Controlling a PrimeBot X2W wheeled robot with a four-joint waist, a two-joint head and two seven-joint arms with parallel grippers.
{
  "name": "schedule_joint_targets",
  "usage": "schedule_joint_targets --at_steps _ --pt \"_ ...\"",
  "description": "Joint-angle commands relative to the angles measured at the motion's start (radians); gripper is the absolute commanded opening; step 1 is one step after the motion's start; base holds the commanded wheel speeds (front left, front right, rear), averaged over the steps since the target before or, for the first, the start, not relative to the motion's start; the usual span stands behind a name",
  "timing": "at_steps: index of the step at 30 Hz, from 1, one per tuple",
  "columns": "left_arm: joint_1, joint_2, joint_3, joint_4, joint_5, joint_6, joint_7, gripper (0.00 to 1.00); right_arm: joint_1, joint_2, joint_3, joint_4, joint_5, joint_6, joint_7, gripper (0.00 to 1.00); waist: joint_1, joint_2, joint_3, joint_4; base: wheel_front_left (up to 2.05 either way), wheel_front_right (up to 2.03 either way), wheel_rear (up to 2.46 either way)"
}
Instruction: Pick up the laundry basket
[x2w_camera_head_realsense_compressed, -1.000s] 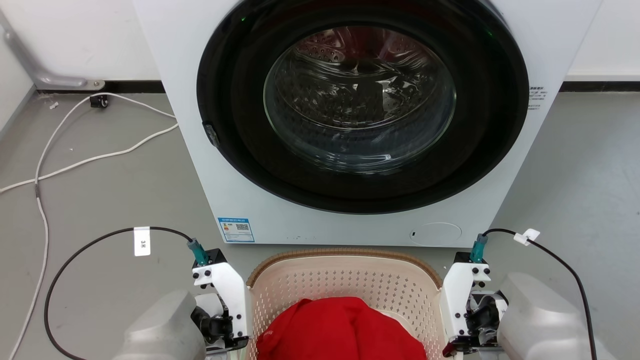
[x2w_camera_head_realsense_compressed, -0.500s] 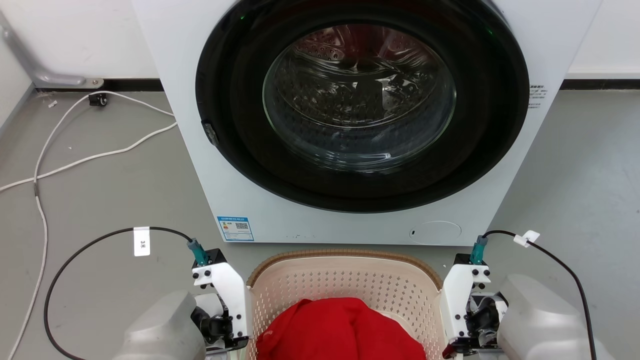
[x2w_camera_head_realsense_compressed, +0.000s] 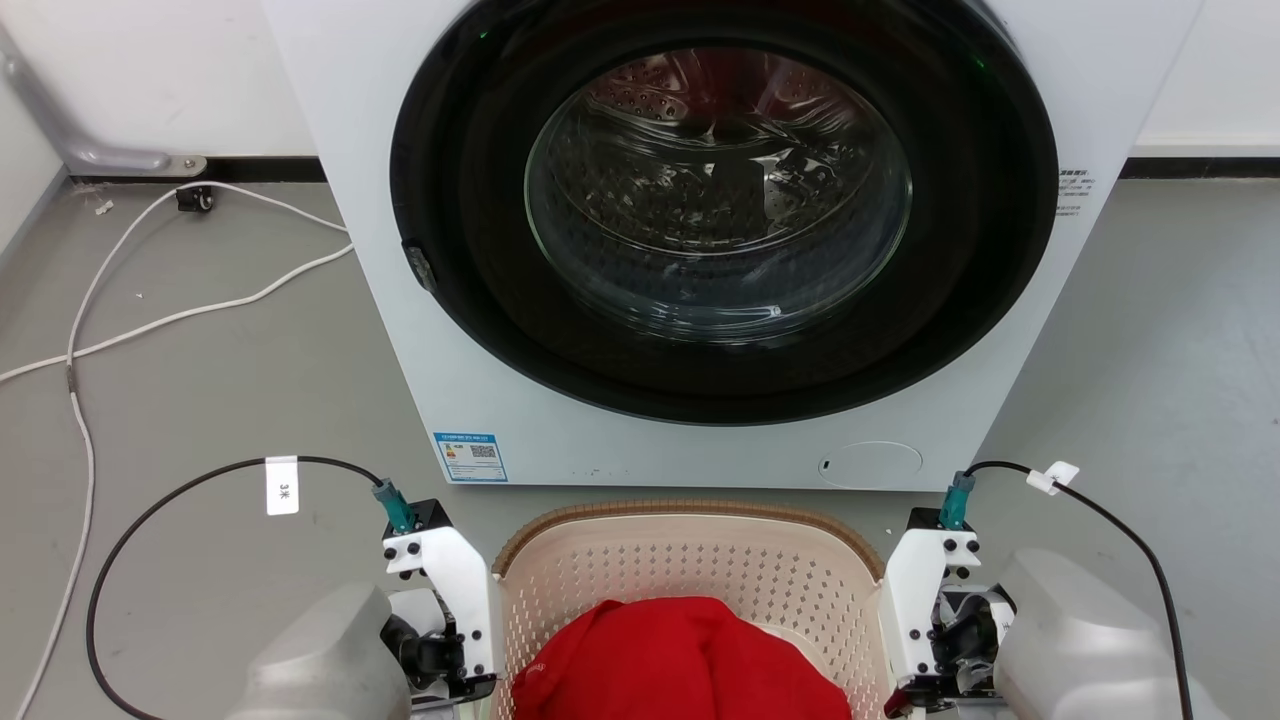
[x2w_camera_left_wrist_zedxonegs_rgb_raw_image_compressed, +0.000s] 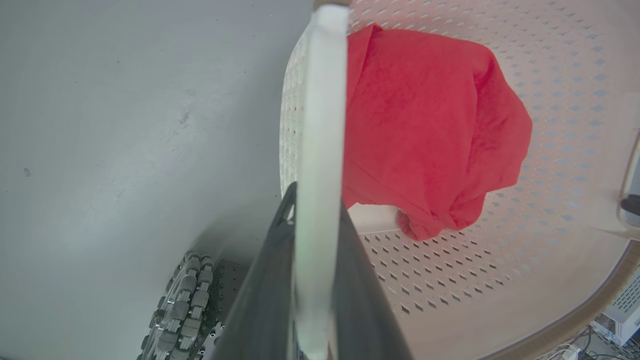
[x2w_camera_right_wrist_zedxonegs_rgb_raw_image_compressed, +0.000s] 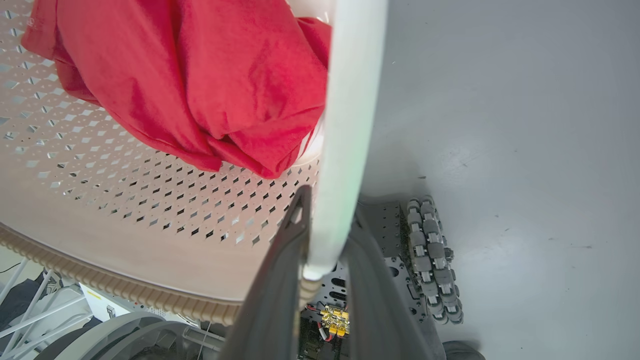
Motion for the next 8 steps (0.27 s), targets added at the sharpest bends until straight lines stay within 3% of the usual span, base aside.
schedule_joint_targets --at_steps 1,8 --pt "0.006 -0.072 0.004 -0.033 -0.019 -0.021 0.0 0.0 -0.001 0.066 -0.007 -0.029 0.03 0.016 -0.005 0.0 0.0 0.0 0.0 0.0 0.0 0.0 0.0" --pt "0.002 -0.072 0.004 -0.033 -0.023 -0.021 -0.003 0.0 -0.003 0.066 0.003 -0.029 0.039 0.016 -0.008 0.0 0.0 0.0 0.002 0.0 0.0 0.0 0.0"
